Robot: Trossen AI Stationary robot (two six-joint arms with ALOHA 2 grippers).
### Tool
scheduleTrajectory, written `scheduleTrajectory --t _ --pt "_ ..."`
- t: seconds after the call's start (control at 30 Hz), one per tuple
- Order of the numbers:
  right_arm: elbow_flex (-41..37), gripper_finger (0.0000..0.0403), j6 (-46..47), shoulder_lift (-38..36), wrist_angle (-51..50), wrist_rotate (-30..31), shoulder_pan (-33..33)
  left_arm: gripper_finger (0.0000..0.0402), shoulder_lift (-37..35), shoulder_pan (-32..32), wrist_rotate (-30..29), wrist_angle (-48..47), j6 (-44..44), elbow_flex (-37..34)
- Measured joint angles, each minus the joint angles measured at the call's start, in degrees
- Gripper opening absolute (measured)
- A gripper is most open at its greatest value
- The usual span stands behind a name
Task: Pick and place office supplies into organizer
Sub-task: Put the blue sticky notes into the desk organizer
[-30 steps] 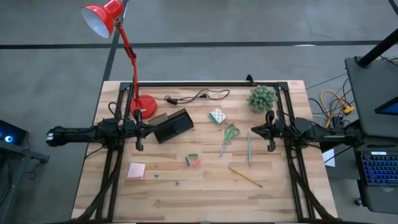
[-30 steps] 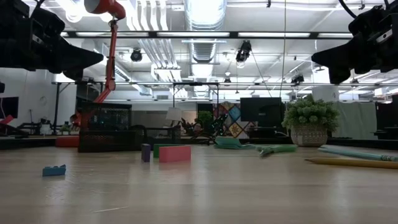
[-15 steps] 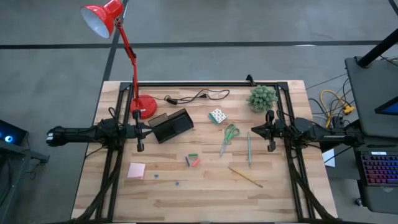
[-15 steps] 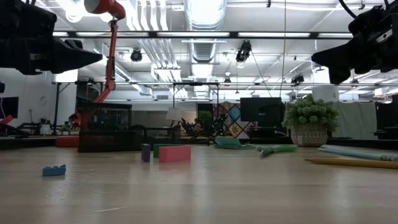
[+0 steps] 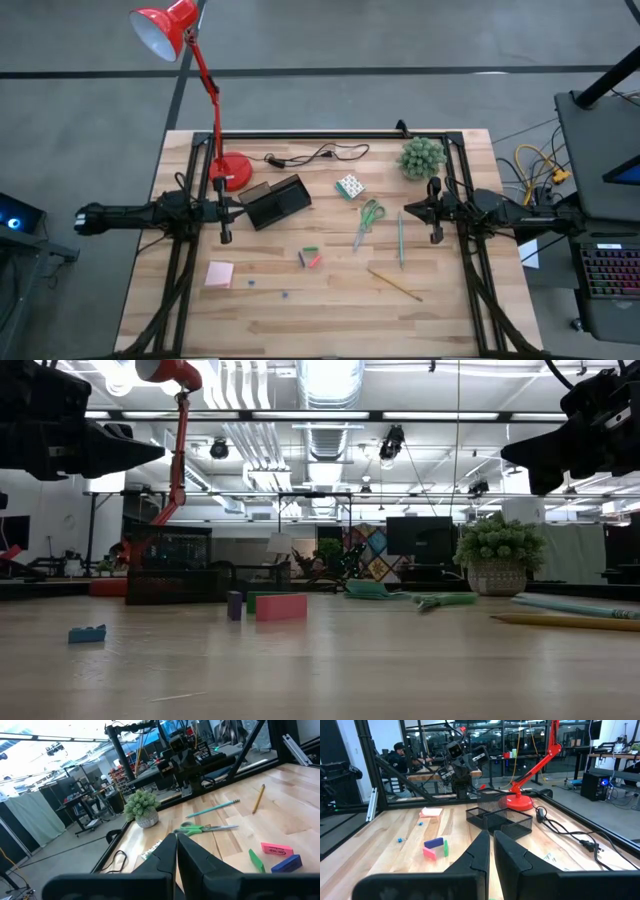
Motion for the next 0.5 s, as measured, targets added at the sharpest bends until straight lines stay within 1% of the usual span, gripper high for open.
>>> scheduleTrajectory --t 0.33,0.4,0.5 --pt "0.0 0.0018 0.0 0.0 0.0 0.0 0.0 0.0000 0.1 0.0 0.0 0.1 -0.1 0.0" --pt "0.0 0.0018 -0.1 0.0 0.1 0.0 0.0 0.0000 0.2 -0.1 0.0 0.1 -3.4 0.0" --pt "0.0 0.0018 -0.2 0.0 1.3 0.0 0.0 0.0000 0.2 0.0 0.2 0.1 -13.1 0.0"
